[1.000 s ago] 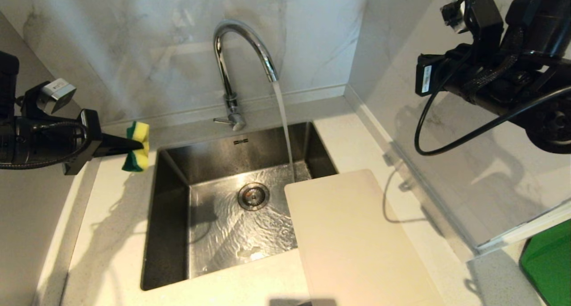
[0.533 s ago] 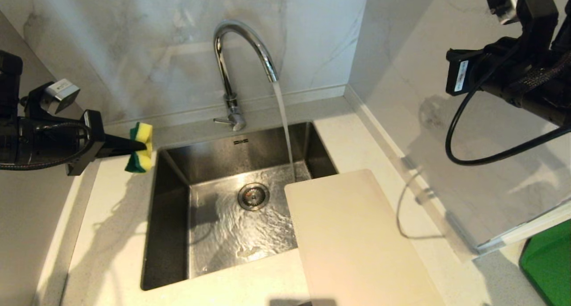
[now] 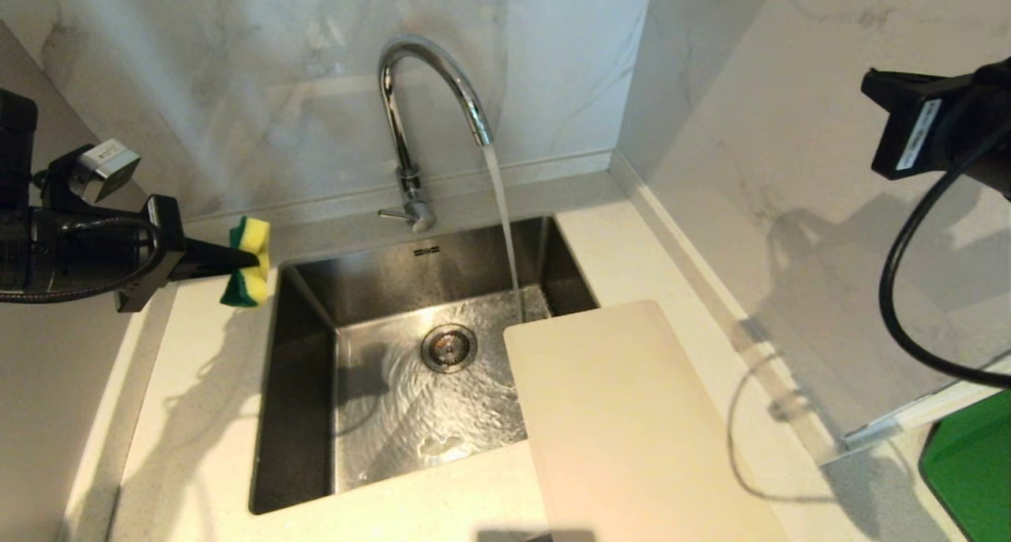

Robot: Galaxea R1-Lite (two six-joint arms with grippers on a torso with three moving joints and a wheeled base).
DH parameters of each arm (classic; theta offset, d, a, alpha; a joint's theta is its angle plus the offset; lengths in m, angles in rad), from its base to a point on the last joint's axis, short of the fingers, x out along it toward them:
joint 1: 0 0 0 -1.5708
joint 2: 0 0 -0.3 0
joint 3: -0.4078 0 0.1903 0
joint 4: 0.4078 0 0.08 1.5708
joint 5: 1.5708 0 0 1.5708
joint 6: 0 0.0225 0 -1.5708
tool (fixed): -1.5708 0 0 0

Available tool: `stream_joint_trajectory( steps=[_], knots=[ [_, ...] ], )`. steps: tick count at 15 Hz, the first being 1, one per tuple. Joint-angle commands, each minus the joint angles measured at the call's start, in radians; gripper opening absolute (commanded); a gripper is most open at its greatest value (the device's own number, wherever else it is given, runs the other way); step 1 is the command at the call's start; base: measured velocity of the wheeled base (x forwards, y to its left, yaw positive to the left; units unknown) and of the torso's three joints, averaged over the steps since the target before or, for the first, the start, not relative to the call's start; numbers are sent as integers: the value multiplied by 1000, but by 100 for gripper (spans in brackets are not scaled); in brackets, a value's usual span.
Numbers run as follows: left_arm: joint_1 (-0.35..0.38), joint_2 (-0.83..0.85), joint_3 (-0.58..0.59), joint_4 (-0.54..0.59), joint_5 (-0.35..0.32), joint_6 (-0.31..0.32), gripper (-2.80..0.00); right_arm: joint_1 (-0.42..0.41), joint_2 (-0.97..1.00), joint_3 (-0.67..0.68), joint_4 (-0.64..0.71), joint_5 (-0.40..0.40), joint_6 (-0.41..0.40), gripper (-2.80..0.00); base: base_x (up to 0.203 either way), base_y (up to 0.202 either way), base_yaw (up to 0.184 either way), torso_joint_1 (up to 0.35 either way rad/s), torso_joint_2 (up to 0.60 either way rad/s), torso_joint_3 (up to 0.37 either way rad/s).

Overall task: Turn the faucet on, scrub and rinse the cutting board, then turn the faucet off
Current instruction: Put down the cleaning cloth

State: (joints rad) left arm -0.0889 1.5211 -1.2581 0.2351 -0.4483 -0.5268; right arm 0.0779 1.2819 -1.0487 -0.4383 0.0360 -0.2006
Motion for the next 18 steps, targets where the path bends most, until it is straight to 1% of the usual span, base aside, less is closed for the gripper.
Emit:
stream_joint_trajectory(
  steps=[1, 2, 4, 7, 8, 12, 13, 14, 16, 18],
  knots=[
    [-2, -7, 0, 1, -3, -4, -280, 49, -156, 94, 0, 1, 35, -280, 0, 0, 0, 0, 0, 0],
    [-3, -9, 2, 1, -3, -5, -280, 72, -196, 130, 9, 1, 62, -280, 0, 0, 0, 0, 0, 0],
    [-8, -14, 10, 2, -3, -5, -280, 90, -275, 200, 31, 0, 106, -280, 0, 0, 0, 0, 0, 0],
    [-8, -16, 17, 1, -3, -5, -280, 93, -408, 300, 53, -7, 127, -280, 0, 0, 0, 0, 0, 0],
    [-8, -16, 19, 1, -3, -5, -280, 93, -462, 326, 81, -9, 128, -280, 0, 0, 0, 0, 0, 0],
    [-8, -28, 19, 2, -3, -6, -280, 92, -648, 415, 263, -49, 129, -280, 0, 0, 0, 0, 0, 0],
    [-8, -27, 20, 1, -3, -5, -280, 86, -685, 461, 282, -74, 129, -280, 0, 0, 0, 0, 0, 0],
    [-8, -25, 23, 1, -3, -5, -280, 50, -699, 477, 286, -88, 133, -280, 0, 0, 0, 0, 0, 0],
    [-8, -21, 23, 0, -6, -5, -280, -43, -735, 504, 289, -96, 184, -280, 0, 0, 0, 0, 0, 0],
    [-8, -19, 25, 0, -7, -5, -280, -56, -783, 565, 289, -96, 198, -280, 0, 0, 0, 0, 0, 0]
  ],
)
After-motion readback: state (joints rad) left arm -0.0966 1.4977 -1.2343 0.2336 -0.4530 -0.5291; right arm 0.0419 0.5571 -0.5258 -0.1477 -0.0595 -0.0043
